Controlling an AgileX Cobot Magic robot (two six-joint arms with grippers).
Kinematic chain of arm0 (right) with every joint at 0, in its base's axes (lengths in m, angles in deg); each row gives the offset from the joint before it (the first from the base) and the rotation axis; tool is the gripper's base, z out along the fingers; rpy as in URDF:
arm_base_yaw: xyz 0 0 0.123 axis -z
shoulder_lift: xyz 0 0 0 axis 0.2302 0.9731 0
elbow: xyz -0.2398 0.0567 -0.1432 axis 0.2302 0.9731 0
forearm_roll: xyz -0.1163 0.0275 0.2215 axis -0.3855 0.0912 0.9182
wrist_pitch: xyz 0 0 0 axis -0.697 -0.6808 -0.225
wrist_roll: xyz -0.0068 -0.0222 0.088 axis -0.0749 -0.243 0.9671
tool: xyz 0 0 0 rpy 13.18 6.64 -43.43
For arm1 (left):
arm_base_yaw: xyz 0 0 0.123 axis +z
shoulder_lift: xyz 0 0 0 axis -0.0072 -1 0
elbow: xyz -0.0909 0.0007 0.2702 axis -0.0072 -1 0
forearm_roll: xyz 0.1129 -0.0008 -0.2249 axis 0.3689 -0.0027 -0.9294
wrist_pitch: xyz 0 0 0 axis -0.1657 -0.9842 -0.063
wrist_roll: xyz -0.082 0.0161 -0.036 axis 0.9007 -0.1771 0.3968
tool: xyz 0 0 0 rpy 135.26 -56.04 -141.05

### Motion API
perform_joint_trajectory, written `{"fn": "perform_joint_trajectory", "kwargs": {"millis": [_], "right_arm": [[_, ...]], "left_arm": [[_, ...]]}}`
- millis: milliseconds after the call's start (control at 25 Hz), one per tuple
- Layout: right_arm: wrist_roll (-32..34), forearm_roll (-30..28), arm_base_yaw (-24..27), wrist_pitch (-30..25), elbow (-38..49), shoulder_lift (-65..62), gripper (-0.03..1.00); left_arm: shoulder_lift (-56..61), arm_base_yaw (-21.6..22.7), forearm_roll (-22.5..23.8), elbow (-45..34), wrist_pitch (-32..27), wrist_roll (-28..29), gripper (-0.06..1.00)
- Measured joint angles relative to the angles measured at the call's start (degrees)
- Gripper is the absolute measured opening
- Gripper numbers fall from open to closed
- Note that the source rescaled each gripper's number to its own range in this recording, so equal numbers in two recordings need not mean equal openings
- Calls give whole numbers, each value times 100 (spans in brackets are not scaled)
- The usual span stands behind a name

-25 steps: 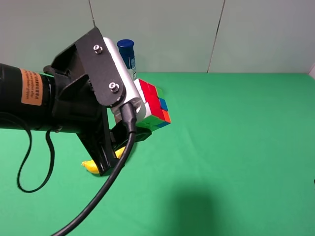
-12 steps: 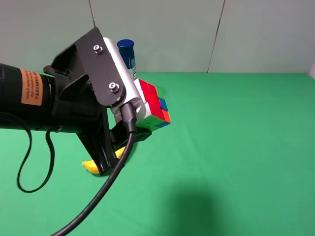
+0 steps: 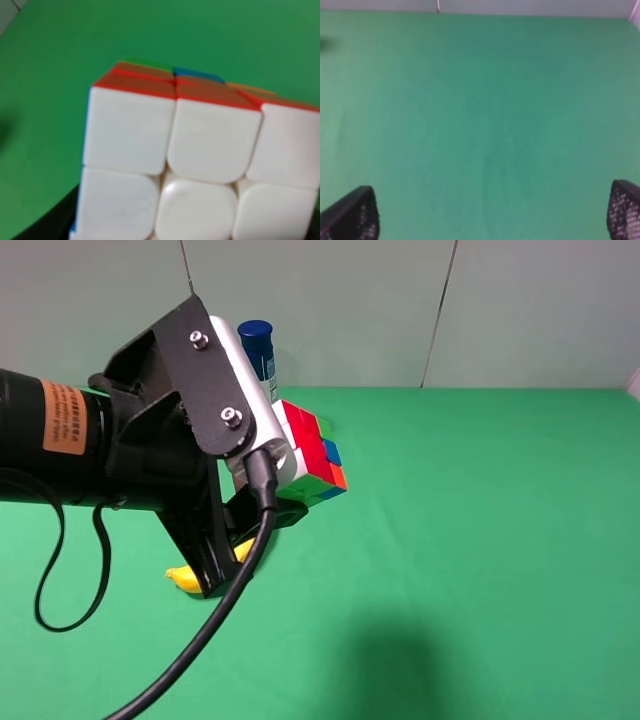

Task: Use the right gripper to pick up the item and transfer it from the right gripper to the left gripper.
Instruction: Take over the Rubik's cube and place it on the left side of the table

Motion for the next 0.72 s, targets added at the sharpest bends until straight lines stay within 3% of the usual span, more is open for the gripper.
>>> {"fn": "perform_joint_trajectory", "kwargs": {"millis": [440,720], "right_arm": [[0,35,0,11,0,0,100],[0,35,0,11,0,0,100]], "left_arm": [[0,23,0,0,-282,41,0],[0,784,-6,0,-843,645,0]]}}
